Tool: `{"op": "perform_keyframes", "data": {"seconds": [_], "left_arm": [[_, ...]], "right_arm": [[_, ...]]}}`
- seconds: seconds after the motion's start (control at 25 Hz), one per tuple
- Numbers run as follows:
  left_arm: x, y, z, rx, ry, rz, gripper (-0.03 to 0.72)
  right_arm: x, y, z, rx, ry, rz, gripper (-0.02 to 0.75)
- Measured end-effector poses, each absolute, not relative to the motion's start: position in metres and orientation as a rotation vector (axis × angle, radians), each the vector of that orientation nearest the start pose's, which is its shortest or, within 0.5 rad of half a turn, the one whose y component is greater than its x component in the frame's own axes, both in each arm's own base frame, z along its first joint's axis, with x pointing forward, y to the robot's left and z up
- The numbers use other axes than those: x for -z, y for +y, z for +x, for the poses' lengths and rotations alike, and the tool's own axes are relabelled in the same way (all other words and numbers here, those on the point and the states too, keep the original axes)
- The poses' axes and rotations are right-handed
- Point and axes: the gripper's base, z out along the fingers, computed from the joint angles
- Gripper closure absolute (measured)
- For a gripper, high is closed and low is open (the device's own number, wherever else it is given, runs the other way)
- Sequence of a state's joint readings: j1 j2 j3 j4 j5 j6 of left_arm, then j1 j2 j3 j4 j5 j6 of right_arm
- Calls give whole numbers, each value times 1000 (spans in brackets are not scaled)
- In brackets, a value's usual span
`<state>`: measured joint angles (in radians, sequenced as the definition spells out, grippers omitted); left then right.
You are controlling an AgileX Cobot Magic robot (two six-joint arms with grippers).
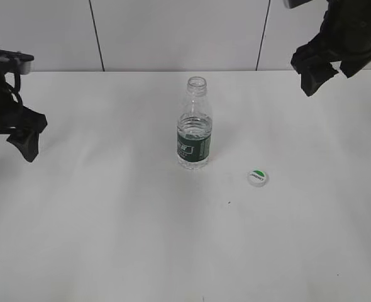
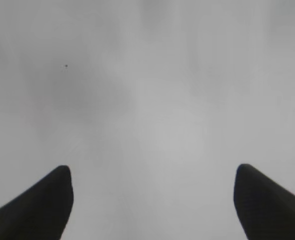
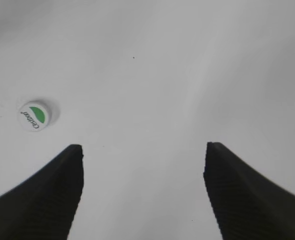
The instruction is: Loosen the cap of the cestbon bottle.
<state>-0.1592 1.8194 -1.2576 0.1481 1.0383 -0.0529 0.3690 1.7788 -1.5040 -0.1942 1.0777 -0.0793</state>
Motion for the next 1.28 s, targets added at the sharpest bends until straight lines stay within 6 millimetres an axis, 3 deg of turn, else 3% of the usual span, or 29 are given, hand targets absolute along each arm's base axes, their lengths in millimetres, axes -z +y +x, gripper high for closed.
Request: {"op": "perform_keyframes", "data": {"seconds": [0.2,0.56,0.76,1.04,1.28], "left_arm": [[-214,-36,343,-87,3119,253,98],[-215,-9,342,-71,3160,129,98],[-221,7,340,-72,3152,54,98],[-262,10,323,-95,3053,44,98],[-305,10,299,-82,2924,27,98]], "right_arm": [[-293,101,353,100,2730,-594,164],[-309,45,353,128,2756,-416,164],[-315,27,348,135,2783,-346,164],[-329,8,328,104,2782,-255,164],[-329,1,282,90,2760,-217,164]]}}
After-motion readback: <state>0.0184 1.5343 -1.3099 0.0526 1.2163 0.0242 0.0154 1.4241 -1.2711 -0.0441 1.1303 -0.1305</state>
